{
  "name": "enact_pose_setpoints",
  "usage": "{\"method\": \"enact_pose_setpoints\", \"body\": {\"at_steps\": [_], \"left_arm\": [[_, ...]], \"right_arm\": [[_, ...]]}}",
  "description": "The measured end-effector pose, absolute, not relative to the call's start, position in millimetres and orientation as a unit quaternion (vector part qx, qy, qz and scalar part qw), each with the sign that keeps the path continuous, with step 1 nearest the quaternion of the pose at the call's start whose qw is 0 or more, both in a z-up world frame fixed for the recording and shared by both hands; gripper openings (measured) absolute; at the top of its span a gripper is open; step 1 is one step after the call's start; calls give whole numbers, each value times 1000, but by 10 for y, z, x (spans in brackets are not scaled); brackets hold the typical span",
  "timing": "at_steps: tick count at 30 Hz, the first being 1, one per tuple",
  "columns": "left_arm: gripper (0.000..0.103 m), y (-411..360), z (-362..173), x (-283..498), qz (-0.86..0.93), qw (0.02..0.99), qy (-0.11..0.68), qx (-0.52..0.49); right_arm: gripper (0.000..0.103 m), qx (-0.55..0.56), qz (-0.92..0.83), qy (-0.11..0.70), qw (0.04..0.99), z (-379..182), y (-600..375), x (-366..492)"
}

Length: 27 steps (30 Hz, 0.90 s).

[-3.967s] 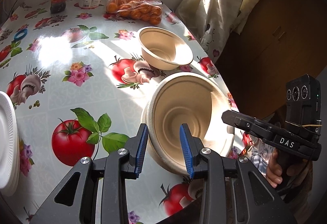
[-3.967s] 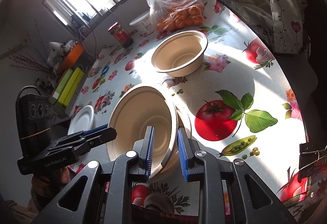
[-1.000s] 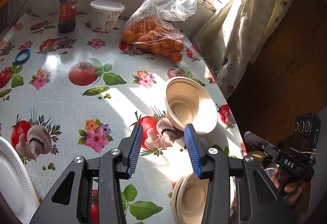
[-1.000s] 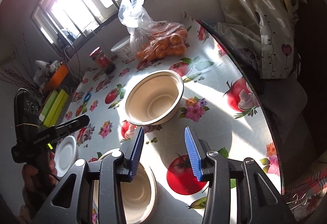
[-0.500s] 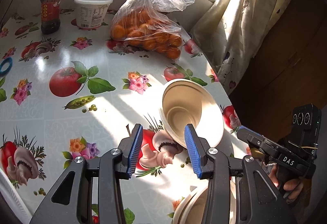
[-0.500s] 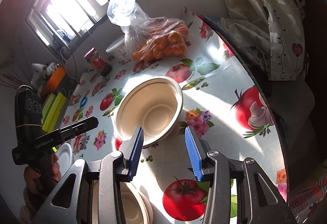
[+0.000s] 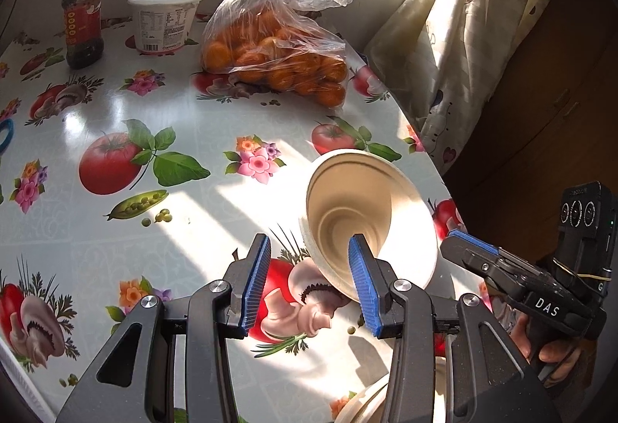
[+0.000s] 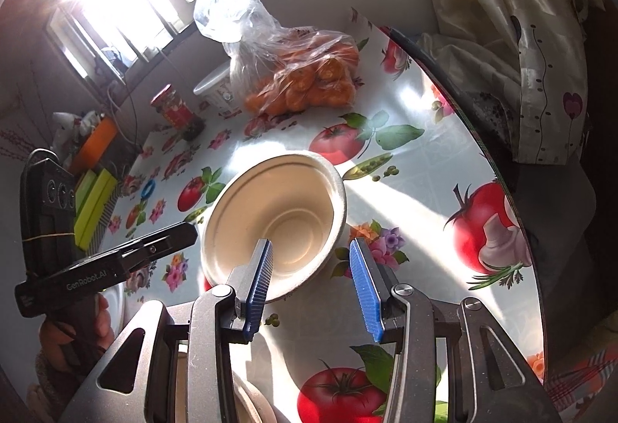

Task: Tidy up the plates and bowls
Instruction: 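Move the left gripper to the next beige bowl and grasp its rim, then lift the bowl with the left gripper and carry it to the bowl stack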

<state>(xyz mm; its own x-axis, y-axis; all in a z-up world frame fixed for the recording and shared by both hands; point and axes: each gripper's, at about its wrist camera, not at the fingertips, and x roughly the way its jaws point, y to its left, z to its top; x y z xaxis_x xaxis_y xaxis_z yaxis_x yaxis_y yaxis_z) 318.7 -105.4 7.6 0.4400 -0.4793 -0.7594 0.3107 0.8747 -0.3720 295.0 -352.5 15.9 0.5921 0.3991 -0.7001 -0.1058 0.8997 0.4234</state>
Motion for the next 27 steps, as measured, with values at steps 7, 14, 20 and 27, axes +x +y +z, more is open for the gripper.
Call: {"method": "enact_pose_setpoints", "body": {"at_steps": [7,14,20,27], "left_arm": [[35,-1109,12,3230,-235,840,481,-87],[35,-1103,-22,3246,-234,839,482,-90],[35,-1117,-61,3268,-232,836,488,-93],[35,-1168,-69,3251,-241,832,491,-93]], "right_arm": [[31,161,140,429,877,124,-3504,2974],[30,179,129,424,878,113,-3594,2981],[27,170,137,436,873,68,-3543,3011],[19,161,146,435,874,65,-3471,2996]]}}
